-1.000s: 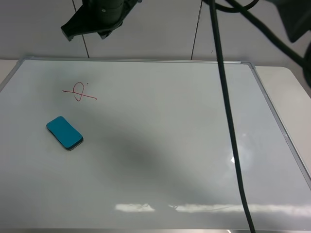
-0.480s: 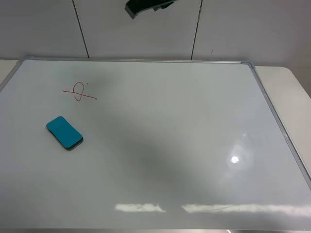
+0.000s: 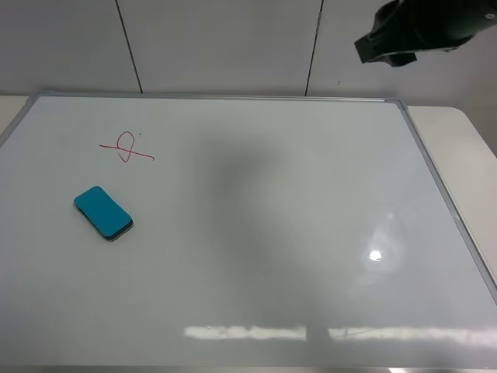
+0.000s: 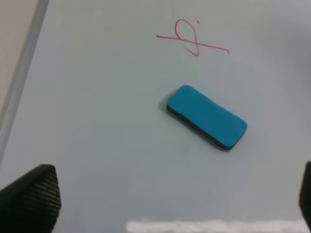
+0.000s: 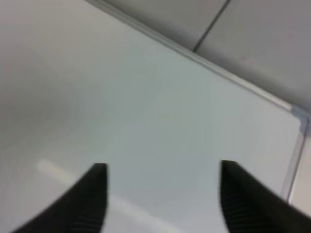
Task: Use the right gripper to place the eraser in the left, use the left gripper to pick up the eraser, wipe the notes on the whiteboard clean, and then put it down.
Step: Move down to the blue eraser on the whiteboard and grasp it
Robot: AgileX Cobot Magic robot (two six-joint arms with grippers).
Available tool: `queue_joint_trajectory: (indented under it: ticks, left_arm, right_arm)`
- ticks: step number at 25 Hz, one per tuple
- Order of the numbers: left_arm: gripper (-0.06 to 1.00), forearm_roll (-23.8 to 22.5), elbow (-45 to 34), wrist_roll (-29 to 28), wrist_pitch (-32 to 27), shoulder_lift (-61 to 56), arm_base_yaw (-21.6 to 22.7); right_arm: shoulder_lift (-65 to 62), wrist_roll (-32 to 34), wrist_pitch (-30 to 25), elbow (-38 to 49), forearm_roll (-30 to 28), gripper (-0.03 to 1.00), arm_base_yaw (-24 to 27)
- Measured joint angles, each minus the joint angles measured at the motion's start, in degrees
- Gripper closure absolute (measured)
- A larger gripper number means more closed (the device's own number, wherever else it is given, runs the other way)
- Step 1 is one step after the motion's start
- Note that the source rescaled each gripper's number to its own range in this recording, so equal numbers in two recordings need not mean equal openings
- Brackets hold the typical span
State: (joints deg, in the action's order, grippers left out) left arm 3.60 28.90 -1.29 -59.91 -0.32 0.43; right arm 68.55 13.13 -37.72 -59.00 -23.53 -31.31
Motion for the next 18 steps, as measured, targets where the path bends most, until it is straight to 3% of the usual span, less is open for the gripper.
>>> queue_joint_trajectory:
  ticks: [2, 5, 7, 8, 9, 14, 18]
  left_arm:
    - [-0.06, 0.0, 0.0, 0.0, 0.0, 0.0, 0.0]
    - [-0.06, 0.0, 0.0, 0.0, 0.0, 0.0, 0.0]
    - [-0.06, 0.0, 0.0, 0.0, 0.0, 0.0, 0.0]
    - [-0.06, 0.0, 0.0, 0.0, 0.0, 0.0, 0.0]
    - [-0.06, 0.0, 0.0, 0.0, 0.0, 0.0, 0.0]
    - [-0.06, 0.0, 0.0, 0.0, 0.0, 0.0, 0.0]
    - [-0.06, 0.0, 0.0, 0.0, 0.0, 0.0, 0.0]
  right_arm:
    - [-4.49, 0.42, -0.26, 4.01, 1.06, 0.08, 3.75]
    - [-8.59, 0.6, -0.26, 7.2, 1.91, 0.01, 7.61]
    - [-13.09, 0.82, -0.28, 10.69, 2.92, -0.02, 11.72]
    - [-17.56, 0.94, -0.47, 13.38, 4.44, -0.03, 16.67]
    - [-17.56, 0.94, -0.47, 13.38, 4.44, -0.03, 16.67]
    - [-29.1, -0.79, -3.26, 18.41, 8.42, -0.03, 32.07]
    - [-37.6, -1.15, -5.32, 20.55, 9.73, -0.03, 38.02]
